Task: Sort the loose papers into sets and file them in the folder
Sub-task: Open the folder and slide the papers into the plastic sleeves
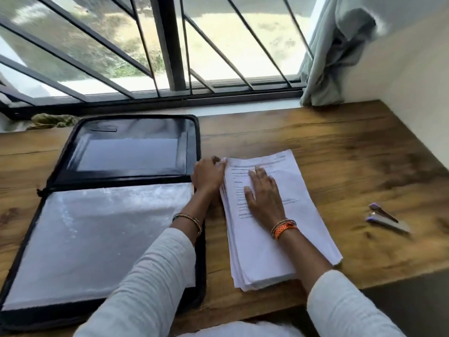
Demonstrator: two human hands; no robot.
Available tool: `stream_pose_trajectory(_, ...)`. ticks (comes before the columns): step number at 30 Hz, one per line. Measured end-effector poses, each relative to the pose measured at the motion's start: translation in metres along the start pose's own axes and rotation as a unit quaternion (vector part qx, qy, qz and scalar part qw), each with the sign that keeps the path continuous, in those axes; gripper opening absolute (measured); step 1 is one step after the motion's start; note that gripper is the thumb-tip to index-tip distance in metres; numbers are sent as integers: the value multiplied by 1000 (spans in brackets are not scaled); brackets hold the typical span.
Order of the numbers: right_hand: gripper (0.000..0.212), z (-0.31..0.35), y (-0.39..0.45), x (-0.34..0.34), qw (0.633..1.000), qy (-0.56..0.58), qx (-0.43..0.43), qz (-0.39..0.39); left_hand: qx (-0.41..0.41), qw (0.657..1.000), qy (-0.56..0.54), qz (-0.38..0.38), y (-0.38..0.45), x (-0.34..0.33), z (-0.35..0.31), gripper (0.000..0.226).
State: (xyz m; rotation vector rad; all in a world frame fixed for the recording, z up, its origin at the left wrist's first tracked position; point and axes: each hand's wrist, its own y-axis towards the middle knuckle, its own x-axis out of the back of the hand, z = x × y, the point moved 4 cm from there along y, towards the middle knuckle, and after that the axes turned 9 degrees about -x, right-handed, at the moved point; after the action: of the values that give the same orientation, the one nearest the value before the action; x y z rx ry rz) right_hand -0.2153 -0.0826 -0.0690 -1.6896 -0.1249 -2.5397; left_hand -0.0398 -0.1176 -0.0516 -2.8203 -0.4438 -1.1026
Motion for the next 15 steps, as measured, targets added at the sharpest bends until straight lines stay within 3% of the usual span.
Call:
stream_pose_trajectory(4, 69, -2, 0, 0, 1000, 29, 8, -8, -21, 997, -13, -70, -1, -3, -17, 21)
stream_pose_trajectory(7, 66, -3, 2, 14, 994, 105, -14, -25, -137, 977, -51, -156, -14, 7, -37, 13)
stream_pose_trajectory(11, 69, -10, 19, 77, 976, 165, -50, -133, -293, 925, -25, -240, -39, 27, -73, 16)
stream_pose_trajectory(13, 71, -18, 30, 109, 967, 191, -63, -156, -290, 917, -124, -242, -49, 35, -86, 13)
stream_pose_trajectory(15, 74, -33, 40, 131, 952, 258, -80, -143, -239, 912, -247, -223, -53, 42, -97, 7)
